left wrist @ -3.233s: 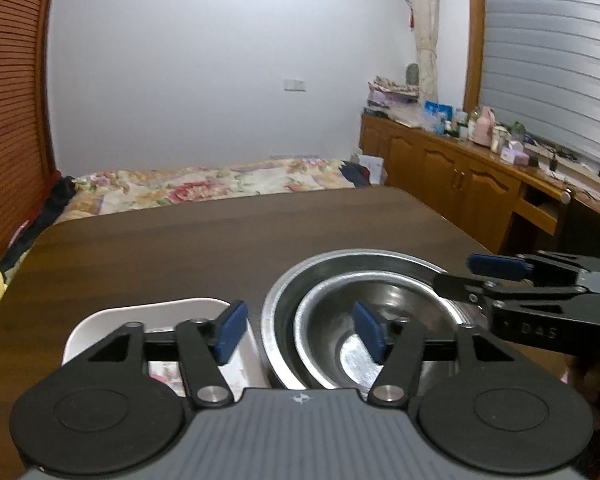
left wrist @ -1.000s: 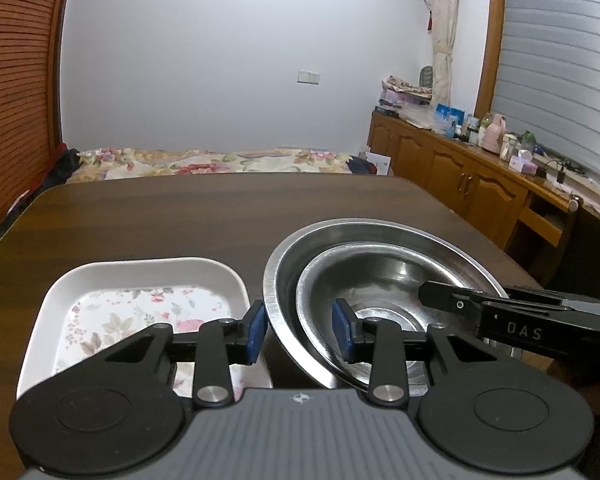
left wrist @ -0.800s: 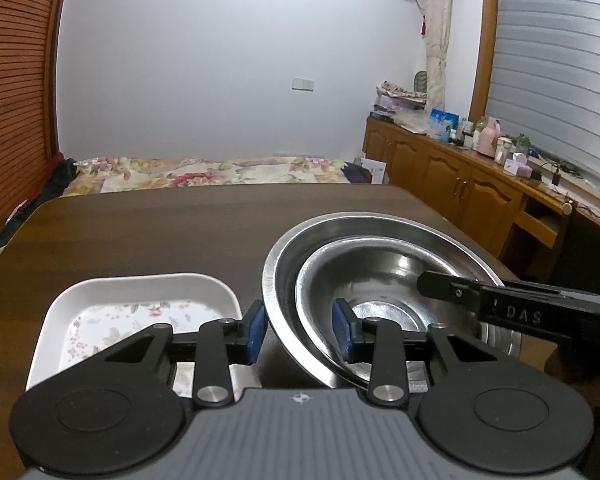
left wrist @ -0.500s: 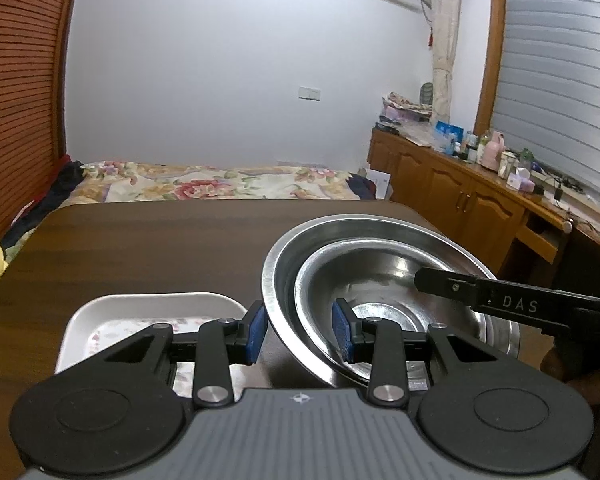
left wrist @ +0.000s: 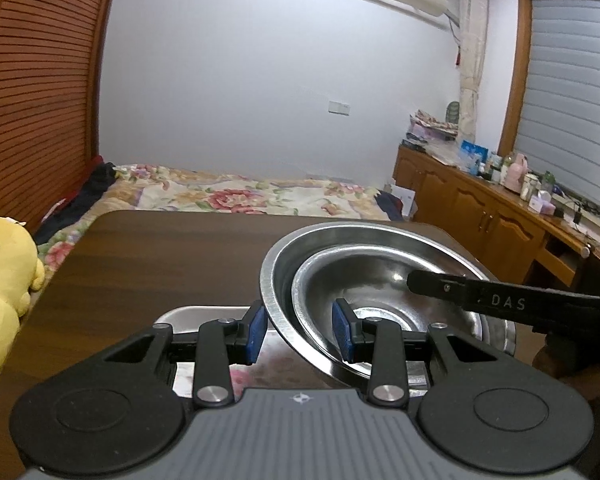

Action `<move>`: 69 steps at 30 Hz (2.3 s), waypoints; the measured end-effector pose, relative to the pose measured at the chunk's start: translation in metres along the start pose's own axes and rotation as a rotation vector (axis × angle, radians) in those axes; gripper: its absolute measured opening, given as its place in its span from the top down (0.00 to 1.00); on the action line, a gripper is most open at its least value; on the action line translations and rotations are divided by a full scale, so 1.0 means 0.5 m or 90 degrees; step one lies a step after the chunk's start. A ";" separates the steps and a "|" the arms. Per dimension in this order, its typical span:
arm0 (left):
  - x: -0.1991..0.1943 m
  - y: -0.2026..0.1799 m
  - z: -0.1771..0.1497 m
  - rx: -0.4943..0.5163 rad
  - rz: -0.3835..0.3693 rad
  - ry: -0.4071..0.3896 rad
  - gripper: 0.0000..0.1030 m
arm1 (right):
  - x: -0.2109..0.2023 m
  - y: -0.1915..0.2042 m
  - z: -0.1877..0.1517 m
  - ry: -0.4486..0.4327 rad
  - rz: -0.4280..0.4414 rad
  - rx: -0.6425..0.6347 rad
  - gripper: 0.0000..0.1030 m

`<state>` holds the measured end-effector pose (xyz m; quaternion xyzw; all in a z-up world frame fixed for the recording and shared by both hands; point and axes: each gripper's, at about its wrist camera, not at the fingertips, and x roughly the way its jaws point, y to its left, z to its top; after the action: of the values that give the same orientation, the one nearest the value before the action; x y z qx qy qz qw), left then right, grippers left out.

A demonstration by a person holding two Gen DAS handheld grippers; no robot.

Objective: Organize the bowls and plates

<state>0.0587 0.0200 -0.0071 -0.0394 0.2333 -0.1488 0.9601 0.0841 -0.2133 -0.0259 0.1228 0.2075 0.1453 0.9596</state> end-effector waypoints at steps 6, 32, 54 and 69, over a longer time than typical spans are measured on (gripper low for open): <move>-0.022 0.035 0.004 -0.002 0.018 -0.011 0.64 | 0.019 0.036 0.000 0.016 0.021 -0.011 0.69; -0.013 0.127 -0.049 -0.026 0.072 0.031 0.64 | 0.078 0.131 -0.043 0.086 0.048 -0.092 0.69; 0.029 0.135 -0.060 -0.018 0.069 0.062 0.67 | 0.093 0.139 -0.044 0.086 0.050 -0.122 0.74; -0.013 0.114 -0.029 -0.004 0.102 0.010 0.05 | 0.047 0.136 -0.013 0.016 0.018 -0.149 0.18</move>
<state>0.0617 0.0761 -0.0251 -0.0227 0.2435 -0.0711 0.9670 0.0862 -0.1411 -0.0201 0.0108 0.1997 0.1833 0.9625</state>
